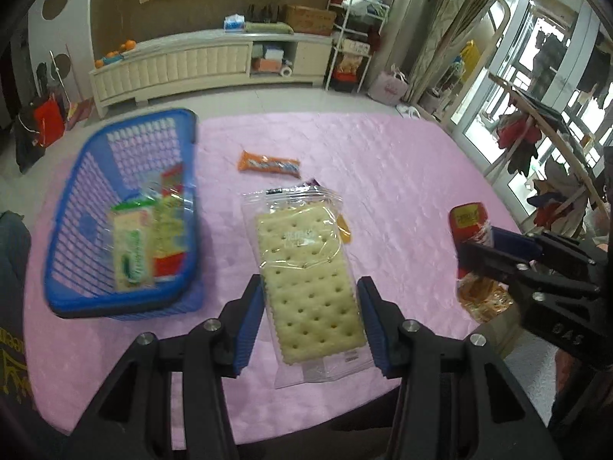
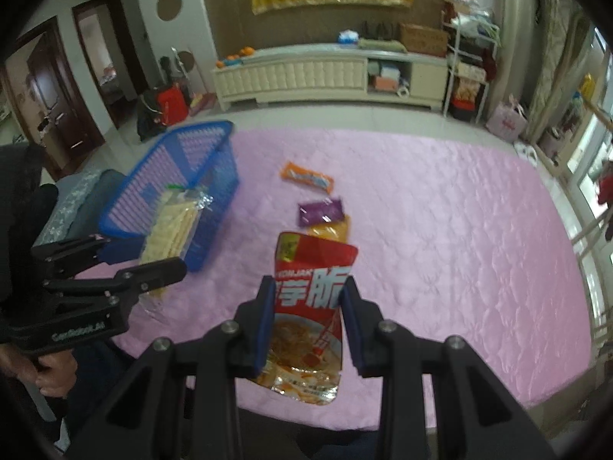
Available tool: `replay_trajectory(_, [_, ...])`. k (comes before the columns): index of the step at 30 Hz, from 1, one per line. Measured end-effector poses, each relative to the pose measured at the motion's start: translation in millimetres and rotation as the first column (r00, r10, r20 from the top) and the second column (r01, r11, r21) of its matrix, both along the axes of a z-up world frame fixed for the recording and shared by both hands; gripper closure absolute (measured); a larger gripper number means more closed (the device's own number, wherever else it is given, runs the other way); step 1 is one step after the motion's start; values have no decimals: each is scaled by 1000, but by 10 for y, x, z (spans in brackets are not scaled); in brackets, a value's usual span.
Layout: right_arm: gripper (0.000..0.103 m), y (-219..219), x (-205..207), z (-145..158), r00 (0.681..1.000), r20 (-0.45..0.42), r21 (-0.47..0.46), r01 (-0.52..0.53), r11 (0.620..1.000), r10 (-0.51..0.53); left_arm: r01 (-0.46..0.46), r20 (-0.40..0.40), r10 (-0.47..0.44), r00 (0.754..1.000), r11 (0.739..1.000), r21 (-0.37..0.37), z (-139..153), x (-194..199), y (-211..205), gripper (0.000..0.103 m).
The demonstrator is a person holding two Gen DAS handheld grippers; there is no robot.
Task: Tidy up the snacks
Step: 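Carry the plain cracker pack and red noodle pouch over the basket with both tools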
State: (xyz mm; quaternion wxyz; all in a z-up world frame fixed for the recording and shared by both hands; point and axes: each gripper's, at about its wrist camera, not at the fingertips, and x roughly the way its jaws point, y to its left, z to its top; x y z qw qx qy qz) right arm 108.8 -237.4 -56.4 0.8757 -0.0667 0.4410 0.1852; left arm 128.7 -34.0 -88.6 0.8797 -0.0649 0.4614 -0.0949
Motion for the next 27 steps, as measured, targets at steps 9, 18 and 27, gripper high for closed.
replay_trajectory(9, [65,645,94,274,993,41,54,-109,993,107,-102,86,100,991,995,9,405,-109,758,57])
replay_trajectory(18, [65,1344,449,368,971,48,63,-239,969,236,-170,118,164,979,984,43,598,12,1344,57])
replay_trajectory(27, [65,1826,936,134,955,-3,67,-295,953,296,-179,72,175,982,982,62,395,416,1615,57])
